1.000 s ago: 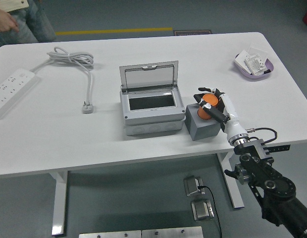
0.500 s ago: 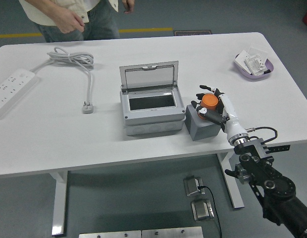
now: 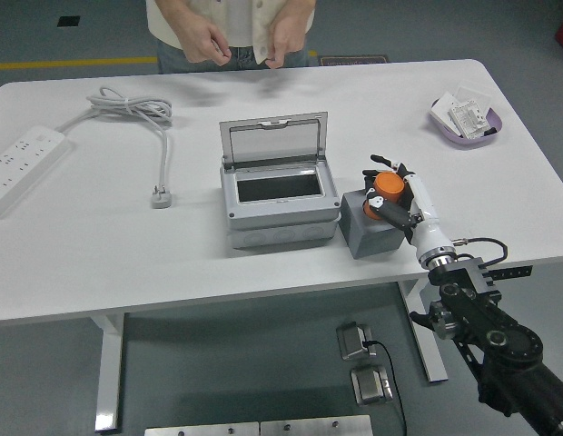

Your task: Fetch the battery,place it into the box,close the lid of the box

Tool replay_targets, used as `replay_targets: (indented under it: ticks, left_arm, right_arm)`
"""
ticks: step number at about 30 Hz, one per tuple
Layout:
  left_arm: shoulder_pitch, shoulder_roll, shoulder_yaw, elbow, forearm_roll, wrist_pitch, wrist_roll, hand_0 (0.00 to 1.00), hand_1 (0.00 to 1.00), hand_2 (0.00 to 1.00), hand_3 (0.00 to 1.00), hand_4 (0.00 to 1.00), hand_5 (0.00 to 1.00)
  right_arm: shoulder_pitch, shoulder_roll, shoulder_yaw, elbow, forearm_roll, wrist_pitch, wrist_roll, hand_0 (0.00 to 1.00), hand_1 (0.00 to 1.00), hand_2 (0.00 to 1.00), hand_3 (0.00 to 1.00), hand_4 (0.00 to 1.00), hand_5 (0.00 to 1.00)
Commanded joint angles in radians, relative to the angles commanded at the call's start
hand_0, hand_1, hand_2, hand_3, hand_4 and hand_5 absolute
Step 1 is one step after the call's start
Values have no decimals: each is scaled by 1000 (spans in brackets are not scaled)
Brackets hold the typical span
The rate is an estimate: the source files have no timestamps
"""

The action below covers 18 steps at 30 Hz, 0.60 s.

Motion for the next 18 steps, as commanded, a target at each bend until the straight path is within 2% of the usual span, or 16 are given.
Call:
replay_targets:
  ticks: [3,4,9,10,15,16,18]
  left_arm:
    - [0,0,0,0,0,0,-1,653,701,574,581,669,185]
    - [0,0,0,0,0,1,-1,651,702,585,583,672,176]
    - [0,0,0,0,-1,1,-1,651,702,585,583,672,176]
    - [0,0,0,0,-2,1,-1,651,702,607,588,676,170]
    - [1,-1,1,0,-3,1,-1,651,702,607,588,676,170]
    - [2,-1,1,0,-3,1,-1,652,701,630,589,681,166]
    - [2,-1,2,0,-3,1,-1,652,701,630,589,681,166]
  right_arm:
    - [-2,1,-1,0,9,4,-7,662,670,603,655,5,19]
    - [-3,2,-2,0,12,5,-10,607,616,539,558,2,23]
    - [-5,3,-5,4,26,12,-22,607,616,539,558,2,23]
    - [-5,3,-6,5,28,13,-23,536,521,456,379,2,2]
    - [-3,4,-9,17,38,12,-26,536,521,456,379,2,2]
    - [-2,3,-9,20,39,12,-25,518,442,394,314,2,2]
    - [0,2,-8,27,42,11,-25,518,442,394,314,2,2]
